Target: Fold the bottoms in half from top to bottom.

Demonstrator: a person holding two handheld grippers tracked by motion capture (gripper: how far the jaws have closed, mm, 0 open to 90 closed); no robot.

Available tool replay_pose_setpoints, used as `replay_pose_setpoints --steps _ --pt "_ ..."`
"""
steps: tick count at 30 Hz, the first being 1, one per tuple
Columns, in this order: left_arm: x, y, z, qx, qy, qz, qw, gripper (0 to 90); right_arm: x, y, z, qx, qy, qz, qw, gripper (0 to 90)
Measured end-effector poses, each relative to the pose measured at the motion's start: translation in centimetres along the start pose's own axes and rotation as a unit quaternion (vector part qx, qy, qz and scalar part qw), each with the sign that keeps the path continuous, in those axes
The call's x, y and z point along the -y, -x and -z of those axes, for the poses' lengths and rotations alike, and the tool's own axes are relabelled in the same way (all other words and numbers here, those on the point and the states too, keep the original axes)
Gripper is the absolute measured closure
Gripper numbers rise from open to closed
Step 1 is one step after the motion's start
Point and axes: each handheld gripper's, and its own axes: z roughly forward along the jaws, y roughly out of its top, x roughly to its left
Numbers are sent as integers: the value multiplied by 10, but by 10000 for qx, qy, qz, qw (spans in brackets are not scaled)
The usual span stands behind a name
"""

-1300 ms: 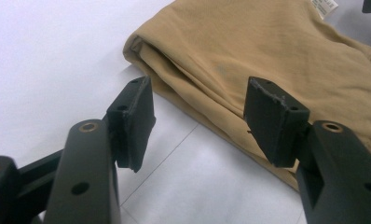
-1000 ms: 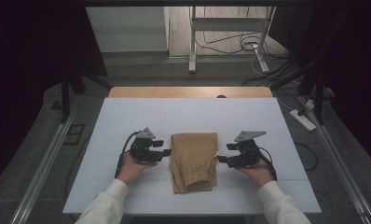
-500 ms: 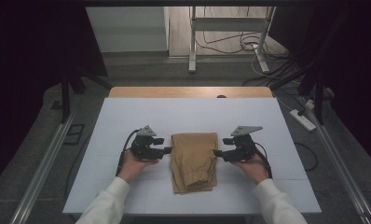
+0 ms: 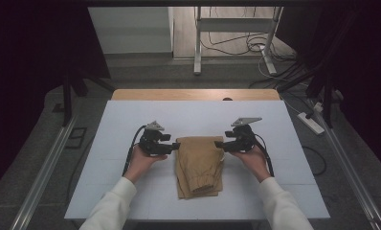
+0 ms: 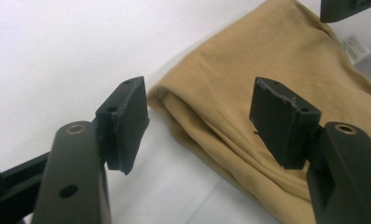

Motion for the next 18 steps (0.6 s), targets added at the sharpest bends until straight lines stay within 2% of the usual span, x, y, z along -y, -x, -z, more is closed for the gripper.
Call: replay_pose_setpoints --steps 9,12,15,18 --pt "-11 -9 -15 -57 -118 -31 9999 345 -14 13 -17 166 -43 28 9998 301" --pt "-11 -12 -18 -63 -126 11 9999 344 -15 17 -21 165 -28 -58 9998 306" --pt "-10 -13 -20 -61 -182 14 9998 344 -14 21 -26 219 -119 -80 9997 307" --pt "-9 -13 -24 -48 -273 13 9996 341 -10 22 -32 128 -347 -126 9992 309"
